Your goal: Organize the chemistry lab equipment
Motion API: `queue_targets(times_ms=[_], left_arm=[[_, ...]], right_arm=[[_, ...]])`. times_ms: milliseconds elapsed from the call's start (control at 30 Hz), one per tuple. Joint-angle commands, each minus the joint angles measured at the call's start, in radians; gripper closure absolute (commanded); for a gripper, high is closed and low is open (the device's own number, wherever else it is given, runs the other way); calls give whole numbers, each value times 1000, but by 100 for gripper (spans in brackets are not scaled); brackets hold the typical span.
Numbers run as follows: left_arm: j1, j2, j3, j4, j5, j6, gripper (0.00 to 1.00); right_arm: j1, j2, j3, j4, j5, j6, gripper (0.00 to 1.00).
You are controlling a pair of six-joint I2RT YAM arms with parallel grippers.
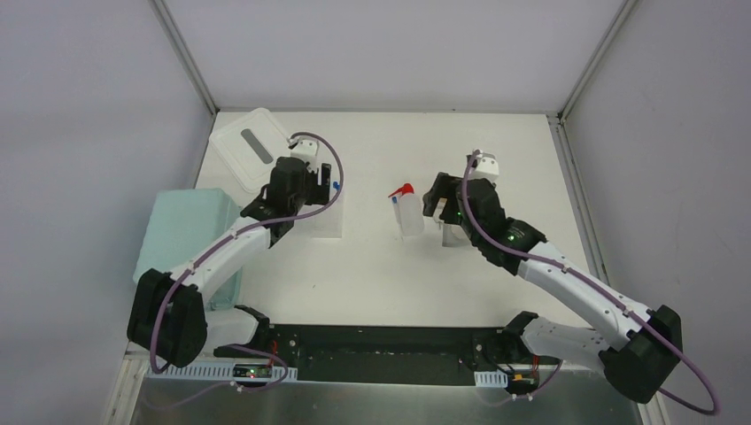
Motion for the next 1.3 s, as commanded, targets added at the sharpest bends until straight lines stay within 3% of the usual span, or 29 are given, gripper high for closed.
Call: queue_targets(times_ms=[0,133,267,367,833,1267], left_arm=[[-3,-93,83,-239,-33,-93,23],[52,-87,196,-436,69,-196,16],[163,-119,198,-463,258,-318,14],[213,-142,194,-466,324,-351,13],[241,-180,163,-517,351,-368,11],[242,-187,150,-530,371,-369,11]], right_arm=[[92,83,132,-72,94,-51,15],[134,202,221,-125,90,-44,23],[134,351,337,-202,20,-20,29],[135,454,418,-254,-37,-18,34],[136,805,693,-471,-76,-73,46],[128,973,789,-483,-87,-116,60]])
